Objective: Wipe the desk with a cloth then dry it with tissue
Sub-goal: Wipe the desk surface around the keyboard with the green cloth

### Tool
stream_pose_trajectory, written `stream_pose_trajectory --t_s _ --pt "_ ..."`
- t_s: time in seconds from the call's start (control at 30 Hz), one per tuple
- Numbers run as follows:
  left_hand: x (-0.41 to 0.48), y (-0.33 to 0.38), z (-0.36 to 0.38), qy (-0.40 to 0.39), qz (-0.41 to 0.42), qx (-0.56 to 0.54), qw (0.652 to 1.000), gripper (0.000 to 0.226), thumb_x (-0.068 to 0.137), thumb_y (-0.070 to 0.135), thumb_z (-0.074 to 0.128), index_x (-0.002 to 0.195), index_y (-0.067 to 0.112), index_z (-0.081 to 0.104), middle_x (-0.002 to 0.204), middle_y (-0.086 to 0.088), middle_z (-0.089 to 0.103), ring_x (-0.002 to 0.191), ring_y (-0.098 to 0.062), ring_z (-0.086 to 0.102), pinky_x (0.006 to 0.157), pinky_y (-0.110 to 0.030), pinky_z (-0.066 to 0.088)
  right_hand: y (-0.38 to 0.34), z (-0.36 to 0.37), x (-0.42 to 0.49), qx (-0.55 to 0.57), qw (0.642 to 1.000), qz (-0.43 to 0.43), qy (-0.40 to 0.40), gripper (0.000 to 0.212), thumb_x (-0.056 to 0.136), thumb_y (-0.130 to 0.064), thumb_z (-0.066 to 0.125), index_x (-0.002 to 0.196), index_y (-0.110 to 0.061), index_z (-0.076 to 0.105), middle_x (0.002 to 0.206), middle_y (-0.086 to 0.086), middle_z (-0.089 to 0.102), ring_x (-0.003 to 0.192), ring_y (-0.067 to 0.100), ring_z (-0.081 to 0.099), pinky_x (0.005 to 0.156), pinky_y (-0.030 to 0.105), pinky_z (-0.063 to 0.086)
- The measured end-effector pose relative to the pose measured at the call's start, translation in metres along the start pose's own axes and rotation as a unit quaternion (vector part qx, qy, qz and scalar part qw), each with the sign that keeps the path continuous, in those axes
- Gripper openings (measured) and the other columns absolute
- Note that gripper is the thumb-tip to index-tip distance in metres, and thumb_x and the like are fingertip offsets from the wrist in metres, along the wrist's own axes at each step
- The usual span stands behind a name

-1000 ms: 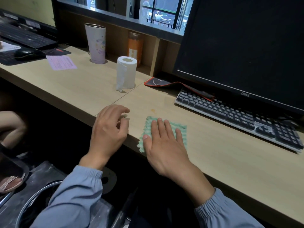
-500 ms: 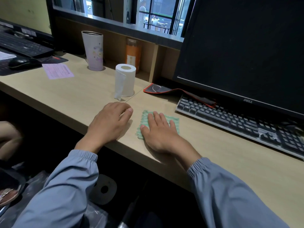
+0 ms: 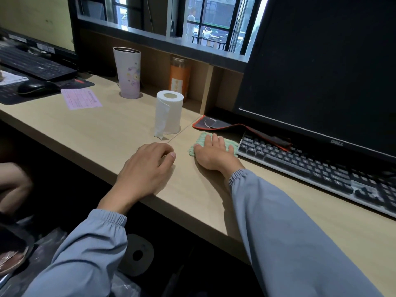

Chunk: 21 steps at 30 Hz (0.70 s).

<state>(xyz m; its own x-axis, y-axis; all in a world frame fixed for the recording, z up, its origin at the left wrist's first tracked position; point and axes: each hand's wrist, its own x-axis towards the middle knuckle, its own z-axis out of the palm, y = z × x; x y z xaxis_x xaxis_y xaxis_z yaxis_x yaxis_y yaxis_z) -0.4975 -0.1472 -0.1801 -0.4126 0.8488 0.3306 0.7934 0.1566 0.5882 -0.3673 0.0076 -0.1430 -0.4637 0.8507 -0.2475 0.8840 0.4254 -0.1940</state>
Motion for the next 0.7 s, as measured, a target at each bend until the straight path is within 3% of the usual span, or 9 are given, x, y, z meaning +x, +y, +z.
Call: stream_pose_trajectory --t_s 0.27,0.4,0.53,0.7 --pt "0.002 -0.002 0.001 0.001 0.001 -0.008 1.0 0.021 0.106 0.038 0.043 0.106 0.032 0.063 0.112 0.018 0.063 0.113 -0.013 0.05 0.094 -0.039 0.042 0.003 -0.009 0.024 0.012 0.999 0.05 0.007 0.068 0.108 -0.048 0.014 0.165 -0.016 -0.004 0.172 0.007 -0.012 0.158 0.027 -0.013 0.124 0.054 -0.012" --pt "0.007 -0.004 0.002 0.001 -0.005 -0.034 0.999 0.021 0.105 0.035 0.043 0.107 0.033 0.063 0.113 0.017 0.067 0.114 -0.014 0.054 0.094 -0.038 0.042 0.003 -0.009 0.025 0.007 0.999 0.047 0.006 0.067 0.108 -0.048 0.014 0.165 -0.018 -0.004 0.172 0.007 -0.012 0.158 0.027 -0.013 0.124 0.056 -0.012" --pt "0.013 0.0 -0.003 -0.007 -0.046 -0.136 0.99 0.026 0.093 0.045 0.041 0.099 0.036 0.064 0.102 0.023 0.069 0.116 -0.017 0.064 0.101 -0.049 0.05 -0.002 -0.004 0.024 0.002 0.999 0.038 0.009 0.067 0.108 -0.047 0.013 0.165 -0.017 -0.005 0.172 0.006 -0.015 0.157 0.028 -0.017 0.123 0.057 -0.014" --pt "0.014 -0.002 -0.003 -0.005 -0.07 -0.145 0.987 0.023 0.093 0.042 0.041 0.101 0.038 0.062 0.107 0.024 0.068 0.119 -0.017 0.061 0.102 -0.05 0.048 -0.028 0.002 0.025 0.003 1.0 0.003 -0.004 0.068 0.108 -0.049 0.016 0.165 -0.017 -0.006 0.171 0.005 -0.019 0.156 0.028 -0.02 0.123 0.056 -0.015"
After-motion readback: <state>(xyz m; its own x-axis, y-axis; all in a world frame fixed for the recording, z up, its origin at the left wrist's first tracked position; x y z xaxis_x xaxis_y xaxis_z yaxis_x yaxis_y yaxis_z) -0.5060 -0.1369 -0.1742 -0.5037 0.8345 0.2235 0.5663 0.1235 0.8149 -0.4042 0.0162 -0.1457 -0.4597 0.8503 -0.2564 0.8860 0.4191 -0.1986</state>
